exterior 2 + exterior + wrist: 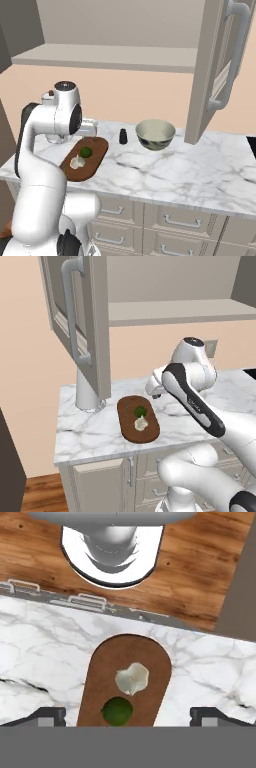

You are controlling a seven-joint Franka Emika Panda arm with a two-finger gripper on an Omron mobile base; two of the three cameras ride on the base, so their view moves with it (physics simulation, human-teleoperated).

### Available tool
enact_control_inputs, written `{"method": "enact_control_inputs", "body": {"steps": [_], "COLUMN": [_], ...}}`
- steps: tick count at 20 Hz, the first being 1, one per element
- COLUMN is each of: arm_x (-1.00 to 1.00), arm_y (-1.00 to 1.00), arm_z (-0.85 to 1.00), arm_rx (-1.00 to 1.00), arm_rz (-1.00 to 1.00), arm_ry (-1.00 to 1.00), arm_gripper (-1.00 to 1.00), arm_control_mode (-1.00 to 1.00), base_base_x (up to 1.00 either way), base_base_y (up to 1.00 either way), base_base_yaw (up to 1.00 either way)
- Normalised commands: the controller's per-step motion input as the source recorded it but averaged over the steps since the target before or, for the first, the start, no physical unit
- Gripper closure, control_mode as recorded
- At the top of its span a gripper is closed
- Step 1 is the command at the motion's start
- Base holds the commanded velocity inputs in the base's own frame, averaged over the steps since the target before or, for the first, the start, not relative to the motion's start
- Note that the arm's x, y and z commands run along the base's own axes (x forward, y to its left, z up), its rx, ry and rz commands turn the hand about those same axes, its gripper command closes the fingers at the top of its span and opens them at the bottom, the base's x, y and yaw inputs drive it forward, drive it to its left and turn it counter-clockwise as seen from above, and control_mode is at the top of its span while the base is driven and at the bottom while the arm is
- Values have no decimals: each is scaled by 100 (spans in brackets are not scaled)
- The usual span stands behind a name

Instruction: Open the cabinet. Place the bowl and condiment on the counter. Then place the lime and garlic on the cutting board.

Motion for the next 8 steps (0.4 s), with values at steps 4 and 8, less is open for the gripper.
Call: {"method": "enact_control_inputs", "body": {"steps": [4,8], "arm_x": [-23,-19], "arm_y": [-53,-75], "arm_z": [85,49], "arm_rx": [2,6], "arm_rz": [-1,0], "arm_ry": [-13,-15], "arm_gripper": [-100,-100], "arm_control_mode": [-100,-100], "base_base_x": [0,0], "base_base_y": [0,0], "base_base_yaw": [0,0]}}
